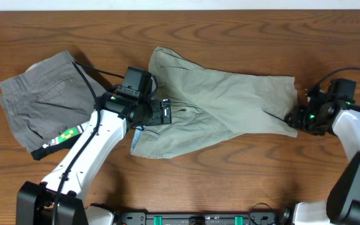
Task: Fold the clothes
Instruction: 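Grasp the trouser leg hem with the right gripper, then pull the trouser leg up and right with the right gripper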
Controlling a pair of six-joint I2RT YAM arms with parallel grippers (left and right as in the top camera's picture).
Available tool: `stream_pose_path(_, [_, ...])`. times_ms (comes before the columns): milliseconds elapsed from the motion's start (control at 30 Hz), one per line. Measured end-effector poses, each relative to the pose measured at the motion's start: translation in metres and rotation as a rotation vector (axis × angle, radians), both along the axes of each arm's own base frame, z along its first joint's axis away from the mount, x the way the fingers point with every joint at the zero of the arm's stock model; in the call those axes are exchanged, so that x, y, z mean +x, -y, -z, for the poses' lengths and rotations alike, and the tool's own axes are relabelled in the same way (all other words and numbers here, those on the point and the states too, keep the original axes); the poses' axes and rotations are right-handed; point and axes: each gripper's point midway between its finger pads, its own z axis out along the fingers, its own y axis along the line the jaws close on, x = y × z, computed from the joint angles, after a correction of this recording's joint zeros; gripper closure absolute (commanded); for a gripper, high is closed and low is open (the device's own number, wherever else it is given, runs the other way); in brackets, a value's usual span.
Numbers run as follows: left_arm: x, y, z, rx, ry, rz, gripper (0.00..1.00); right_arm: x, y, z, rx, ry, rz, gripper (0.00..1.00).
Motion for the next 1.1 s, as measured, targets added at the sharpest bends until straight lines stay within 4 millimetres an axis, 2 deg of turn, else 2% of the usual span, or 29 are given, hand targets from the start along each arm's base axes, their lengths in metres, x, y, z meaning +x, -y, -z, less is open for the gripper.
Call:
stream_pose_path(100, [0.000, 0.000, 0.000, 0.000, 0.000, 0.000, 0.02, 0.000, -0.007, 0.007, 0.045, -0.010, -0.017, 0.57])
stream_pose_path(133, [0.000, 0.000, 0.000, 0.000, 0.000, 0.000, 0.02, 0.000, -0.010, 0.009, 0.061, -0.012, -0.026, 0.62])
stream_pose_path(233, [0.000, 0.000, 0.000, 0.000, 0.000, 0.000, 0.02, 0.000, -0.017, 0.011, 0.098, -0.010, -0.054, 0.95])
stream_pose_path(267, [0.000, 0.000, 0.000, 0.000, 0.000, 0.000, 0.02, 0.000, -0.020, 0.011, 0.111, -0.009, -0.065, 0.99])
stream_pose_path(567, [0.000, 0.000, 0.000, 0.000, 0.000, 0.000, 0.02, 0.002, -0.058, -0.008, 0.312, 0.053, -0.148, 0.99])
stream_pose_path(633, [0.000, 0.000, 0.000, 0.000, 0.001, 0.000, 0.02, 0.007, -0.060, -0.021, 0.330, 0.093, -0.158, 0.99])
stream_pose_path(733, [0.001, 0.000, 0.000, -0.001, 0.004, 0.000, 0.02, 0.025, -0.058, -0.052, 0.303, 0.209, -0.181, 0.98])
stream_pose_path(767, [0.001, 0.000, 0.000, -0.002, 0.004, 0.000, 0.02, 0.031, -0.055, -0.066, 0.284, 0.253, -0.185, 0.91])
stream_pose_path(833, [0.001, 0.000, 0.000, -0.001, 0.004, 0.000, 0.02, 0.041, -0.051, -0.093, 0.243, 0.333, -0.192, 0.69])
stream_pose_path(900, [0.001, 0.000, 0.000, -0.001, 0.004, 0.000, 0.02, 0.043, -0.048, -0.107, 0.216, 0.363, -0.186, 0.62])
stream_pose_path(967, [0.001, 0.000, 0.000, -0.002, 0.004, 0.000, 0.02, 0.038, -0.048, -0.108, 0.208, 0.344, -0.185, 0.51])
stream_pose_path(1100, [0.001, 0.000, 0.000, -0.002, 0.004, 0.000, 0.02, 0.025, -0.058, -0.092, 0.211, 0.260, -0.220, 0.38])
